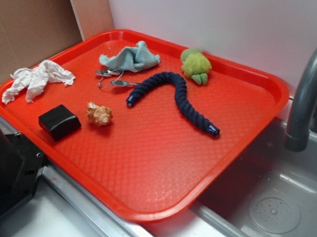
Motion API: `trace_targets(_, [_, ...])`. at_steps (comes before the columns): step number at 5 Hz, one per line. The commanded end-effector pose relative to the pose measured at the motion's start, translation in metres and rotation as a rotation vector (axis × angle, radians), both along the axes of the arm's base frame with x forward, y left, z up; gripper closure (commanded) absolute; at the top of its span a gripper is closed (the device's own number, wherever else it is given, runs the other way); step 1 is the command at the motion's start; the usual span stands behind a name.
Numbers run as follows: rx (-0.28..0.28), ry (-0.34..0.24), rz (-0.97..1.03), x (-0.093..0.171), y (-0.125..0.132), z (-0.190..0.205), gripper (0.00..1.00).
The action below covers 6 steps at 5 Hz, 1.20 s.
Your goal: Grab the blue cloth.
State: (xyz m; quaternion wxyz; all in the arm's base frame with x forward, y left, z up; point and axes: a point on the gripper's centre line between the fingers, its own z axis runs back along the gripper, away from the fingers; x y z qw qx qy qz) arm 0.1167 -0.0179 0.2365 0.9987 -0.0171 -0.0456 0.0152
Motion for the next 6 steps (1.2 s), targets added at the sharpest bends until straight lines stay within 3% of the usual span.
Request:
trace_targets(1, [0.0, 0.0, 0.0, 0.0, 0.0, 0.0, 0.0])
trace_targets(2, [-0.011, -0.026, -0.006, 0.03, 0.029, -0.04, 0.0])
trace_targets(3, [-0.04, -0.107, -0.05, 0.066, 0.046, -0.062, 0.0])
trace_targets(4, [-0.085, -0.131, -0.112, 0.1, 0.062, -0.09, 0.0])
trace_targets(5, [-0.044, -0.128, -0.115, 0.127, 0.072, -0.119, 0.0])
trace_targets(6, [0.0, -0.065, -0.159, 0.149, 0.074, -0.148, 0.0])
